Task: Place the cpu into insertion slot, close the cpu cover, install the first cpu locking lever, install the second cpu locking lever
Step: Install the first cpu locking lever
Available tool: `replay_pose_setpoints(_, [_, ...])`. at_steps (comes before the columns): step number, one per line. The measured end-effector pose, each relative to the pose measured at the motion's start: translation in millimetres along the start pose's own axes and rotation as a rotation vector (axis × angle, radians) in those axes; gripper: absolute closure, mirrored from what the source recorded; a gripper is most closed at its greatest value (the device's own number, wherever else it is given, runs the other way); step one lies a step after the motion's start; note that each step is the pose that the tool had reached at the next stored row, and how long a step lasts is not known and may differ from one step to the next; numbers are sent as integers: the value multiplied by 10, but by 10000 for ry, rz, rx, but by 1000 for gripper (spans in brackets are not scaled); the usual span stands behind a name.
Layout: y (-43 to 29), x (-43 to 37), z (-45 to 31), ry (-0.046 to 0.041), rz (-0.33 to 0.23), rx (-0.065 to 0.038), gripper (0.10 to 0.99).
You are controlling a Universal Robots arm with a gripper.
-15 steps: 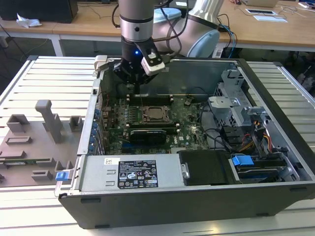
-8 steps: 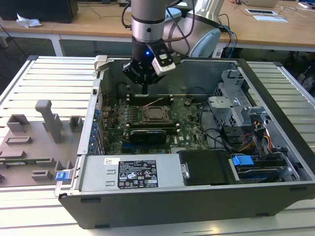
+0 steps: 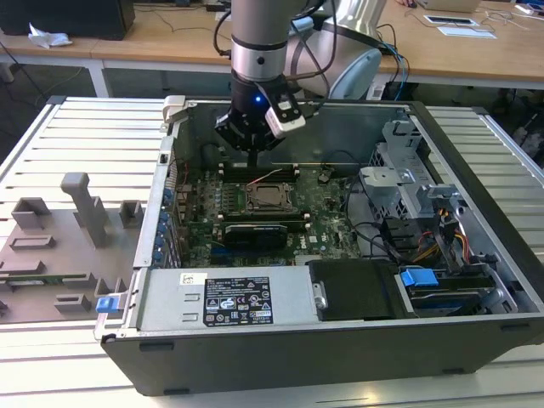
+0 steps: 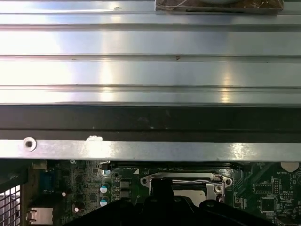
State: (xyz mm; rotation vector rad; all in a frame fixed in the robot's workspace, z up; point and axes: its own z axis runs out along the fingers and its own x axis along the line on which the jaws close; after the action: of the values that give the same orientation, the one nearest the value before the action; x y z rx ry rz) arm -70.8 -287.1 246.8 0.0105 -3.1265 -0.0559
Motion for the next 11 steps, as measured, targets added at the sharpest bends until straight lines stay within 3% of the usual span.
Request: replay_pose_setpoints(11, [-6,-3,161,6,0,-1,984])
